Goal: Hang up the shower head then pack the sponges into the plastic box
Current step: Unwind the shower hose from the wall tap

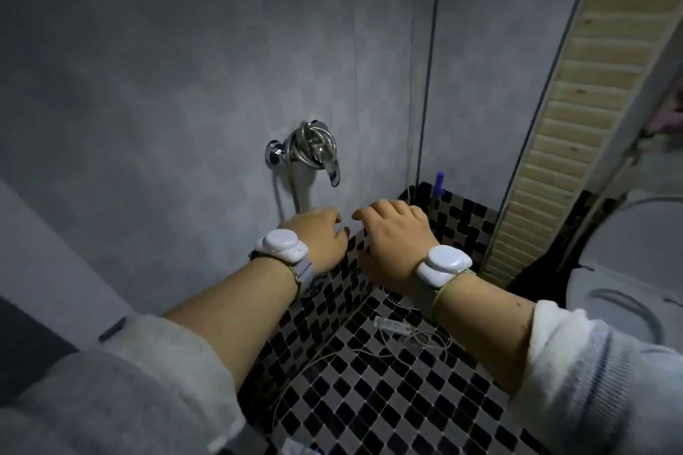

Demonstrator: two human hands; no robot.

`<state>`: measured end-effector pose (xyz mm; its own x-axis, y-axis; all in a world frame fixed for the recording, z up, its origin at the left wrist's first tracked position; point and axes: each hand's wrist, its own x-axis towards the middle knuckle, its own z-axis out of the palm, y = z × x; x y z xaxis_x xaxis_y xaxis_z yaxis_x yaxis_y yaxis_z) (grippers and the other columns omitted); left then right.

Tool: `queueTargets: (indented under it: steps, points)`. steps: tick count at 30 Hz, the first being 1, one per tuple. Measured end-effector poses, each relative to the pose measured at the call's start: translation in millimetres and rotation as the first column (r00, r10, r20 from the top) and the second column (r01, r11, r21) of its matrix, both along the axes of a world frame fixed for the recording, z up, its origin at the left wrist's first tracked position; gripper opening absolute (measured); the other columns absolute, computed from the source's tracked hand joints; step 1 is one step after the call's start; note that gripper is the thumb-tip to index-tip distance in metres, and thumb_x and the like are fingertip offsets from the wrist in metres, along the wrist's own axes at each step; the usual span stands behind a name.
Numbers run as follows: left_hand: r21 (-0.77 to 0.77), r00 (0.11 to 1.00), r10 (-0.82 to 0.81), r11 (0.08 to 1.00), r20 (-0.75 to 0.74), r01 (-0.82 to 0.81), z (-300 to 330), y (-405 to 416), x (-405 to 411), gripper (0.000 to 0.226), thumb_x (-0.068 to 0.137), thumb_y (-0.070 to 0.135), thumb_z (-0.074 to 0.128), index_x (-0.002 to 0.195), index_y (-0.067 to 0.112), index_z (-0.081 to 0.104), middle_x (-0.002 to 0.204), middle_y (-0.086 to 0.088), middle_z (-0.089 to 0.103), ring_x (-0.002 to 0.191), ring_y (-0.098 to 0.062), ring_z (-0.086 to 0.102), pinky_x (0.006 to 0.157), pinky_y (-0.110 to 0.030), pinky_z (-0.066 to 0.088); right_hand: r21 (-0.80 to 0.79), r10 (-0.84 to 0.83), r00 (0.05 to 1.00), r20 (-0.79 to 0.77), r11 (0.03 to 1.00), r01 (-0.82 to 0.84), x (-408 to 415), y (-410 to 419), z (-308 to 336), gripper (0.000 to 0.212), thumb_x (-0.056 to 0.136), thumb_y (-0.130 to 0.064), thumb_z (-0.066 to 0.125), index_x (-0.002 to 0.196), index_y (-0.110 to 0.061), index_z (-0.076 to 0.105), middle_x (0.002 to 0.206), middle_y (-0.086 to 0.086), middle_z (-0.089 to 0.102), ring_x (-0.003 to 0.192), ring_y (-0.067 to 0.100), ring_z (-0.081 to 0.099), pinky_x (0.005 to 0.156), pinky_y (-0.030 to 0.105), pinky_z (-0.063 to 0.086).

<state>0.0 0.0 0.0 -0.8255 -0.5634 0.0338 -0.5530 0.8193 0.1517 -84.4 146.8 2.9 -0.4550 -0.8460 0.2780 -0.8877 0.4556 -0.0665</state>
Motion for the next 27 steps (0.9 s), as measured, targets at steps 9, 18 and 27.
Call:
queueTargets:
  steps: [9,18,27]
  points:
    - [0.046,0.995,0.051,0.997,0.087,-0.055,-42.4,-91.8,-15.0,0.05,0.09,0.059,0.034,0.131,0.036,0.049,0.134,-0.001,0.058,0.109,-0.03,0.061,0.085,-0.039,0.05,0.115,0.078,0.985,0.151,0.989,-0.096,-23.7,-99.9,-20.0,0.056,0.084,-0.045,0.058,0.136,-0.027,0.046,0.132,0.001,0.051,0.122,0.028,0.05,0.097,0.04,0.041]
    - [0.084,0.979,0.09,0.991,0.184,-0.107,-78.5,-132.2,-29.8,0.05,0.095,0.055,0.034,0.133,0.028,0.05,0.136,-0.005,0.055,0.11,-0.029,0.061,0.08,-0.035,0.046,0.156,0.005,0.894,0.449,0.984,-0.084,-61.4,-168.4,-56.3,0.06,0.085,-0.045,0.062,0.138,-0.025,0.042,0.137,0.001,0.047,0.116,0.028,0.059,0.095,0.043,0.052]
    - [0.223,0.944,0.19,0.942,0.269,-0.253,-108.8,-152.7,-75.1,0.029,0.089,0.031,0.046,0.115,0.02,0.054,0.114,-0.006,0.059,0.091,-0.024,0.061,0.071,-0.031,0.045,0.105,0.069,0.732,0.678,0.976,-0.19,-108.2,-231.1,-92.9,0.079,0.086,-0.043,0.059,0.151,-0.019,0.02,0.134,0.006,0.06,0.115,0.025,0.062,0.095,0.035,0.051]
